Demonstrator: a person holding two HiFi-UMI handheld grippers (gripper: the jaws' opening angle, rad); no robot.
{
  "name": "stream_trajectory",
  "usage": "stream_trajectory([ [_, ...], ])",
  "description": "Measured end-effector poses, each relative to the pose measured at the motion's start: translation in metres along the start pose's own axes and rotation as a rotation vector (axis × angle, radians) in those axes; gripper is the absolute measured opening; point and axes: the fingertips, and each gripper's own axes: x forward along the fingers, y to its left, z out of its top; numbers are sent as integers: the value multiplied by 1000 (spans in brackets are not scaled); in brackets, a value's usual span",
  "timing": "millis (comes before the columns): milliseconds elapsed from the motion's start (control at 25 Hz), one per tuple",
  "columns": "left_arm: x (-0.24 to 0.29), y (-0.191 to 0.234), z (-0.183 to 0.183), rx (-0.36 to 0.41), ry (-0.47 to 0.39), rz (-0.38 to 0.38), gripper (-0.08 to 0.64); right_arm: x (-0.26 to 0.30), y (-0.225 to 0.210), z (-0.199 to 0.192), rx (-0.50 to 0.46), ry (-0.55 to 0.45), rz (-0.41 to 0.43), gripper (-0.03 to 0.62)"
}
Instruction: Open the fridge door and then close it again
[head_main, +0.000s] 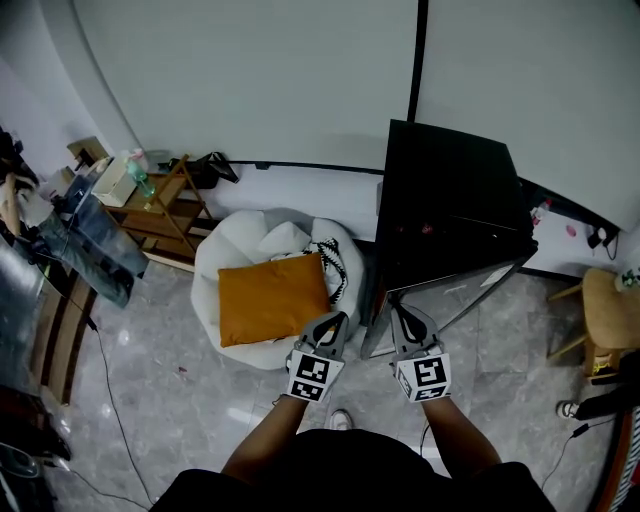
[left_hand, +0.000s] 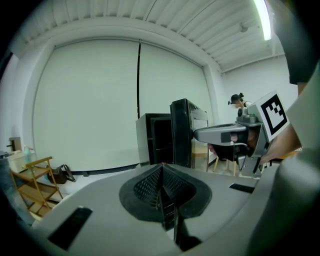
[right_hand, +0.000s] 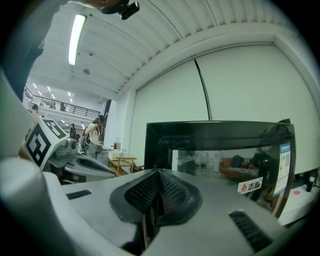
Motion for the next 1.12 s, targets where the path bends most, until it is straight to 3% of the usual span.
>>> stream_trajectory([
  [440,5,7,3,54,-11,-2,21,38,-14,1,-16,-7,-25,17],
  [1120,3,24,-4,-14,-5,-4,21,92,-37,4,-103,14,-58,17],
])
